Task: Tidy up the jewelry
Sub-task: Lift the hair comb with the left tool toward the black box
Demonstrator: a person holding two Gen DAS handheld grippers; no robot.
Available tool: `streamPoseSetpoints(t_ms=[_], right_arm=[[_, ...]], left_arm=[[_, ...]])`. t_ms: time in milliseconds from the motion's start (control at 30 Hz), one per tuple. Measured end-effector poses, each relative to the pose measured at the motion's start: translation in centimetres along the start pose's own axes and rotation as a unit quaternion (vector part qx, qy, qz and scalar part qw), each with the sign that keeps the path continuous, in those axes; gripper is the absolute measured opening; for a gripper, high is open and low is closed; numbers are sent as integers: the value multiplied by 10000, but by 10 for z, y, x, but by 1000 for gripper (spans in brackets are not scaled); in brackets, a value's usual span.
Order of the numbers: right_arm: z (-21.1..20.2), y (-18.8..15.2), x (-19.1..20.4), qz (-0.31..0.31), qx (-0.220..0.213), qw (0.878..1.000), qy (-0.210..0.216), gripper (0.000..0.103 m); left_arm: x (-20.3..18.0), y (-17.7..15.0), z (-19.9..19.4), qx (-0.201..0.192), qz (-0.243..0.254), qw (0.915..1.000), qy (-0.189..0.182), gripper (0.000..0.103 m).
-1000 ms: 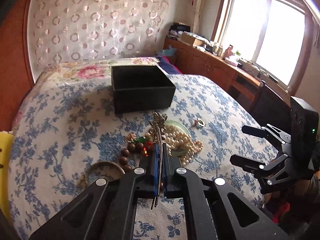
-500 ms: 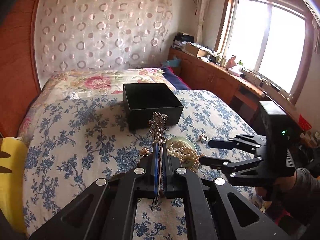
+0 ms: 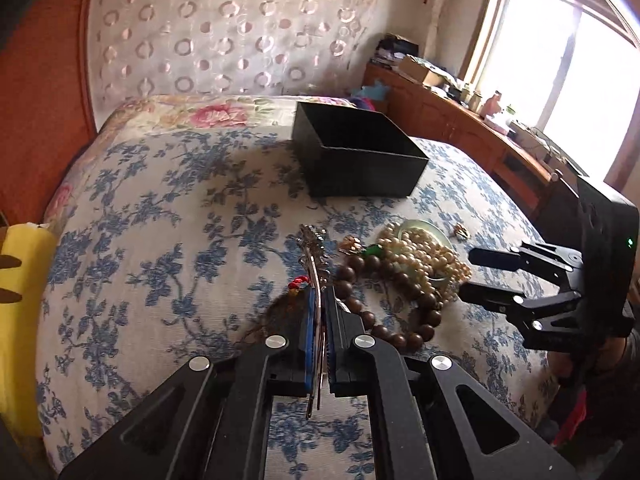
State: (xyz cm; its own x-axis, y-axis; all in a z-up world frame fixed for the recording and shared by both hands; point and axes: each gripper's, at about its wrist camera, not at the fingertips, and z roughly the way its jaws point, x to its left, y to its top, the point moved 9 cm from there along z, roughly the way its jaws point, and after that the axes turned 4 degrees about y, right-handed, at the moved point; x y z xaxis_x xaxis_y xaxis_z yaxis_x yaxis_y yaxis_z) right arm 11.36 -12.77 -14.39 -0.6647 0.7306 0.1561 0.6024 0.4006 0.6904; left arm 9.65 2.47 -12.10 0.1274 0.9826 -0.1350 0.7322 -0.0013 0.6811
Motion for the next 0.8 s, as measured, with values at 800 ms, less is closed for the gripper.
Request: streamPoseSetpoints(t_ms=[800], right_arm=[[-1,-5,3,-62,19,10000,-26,56]], left_arm=[[9,28,2,-77,-417,9967,-695,2]])
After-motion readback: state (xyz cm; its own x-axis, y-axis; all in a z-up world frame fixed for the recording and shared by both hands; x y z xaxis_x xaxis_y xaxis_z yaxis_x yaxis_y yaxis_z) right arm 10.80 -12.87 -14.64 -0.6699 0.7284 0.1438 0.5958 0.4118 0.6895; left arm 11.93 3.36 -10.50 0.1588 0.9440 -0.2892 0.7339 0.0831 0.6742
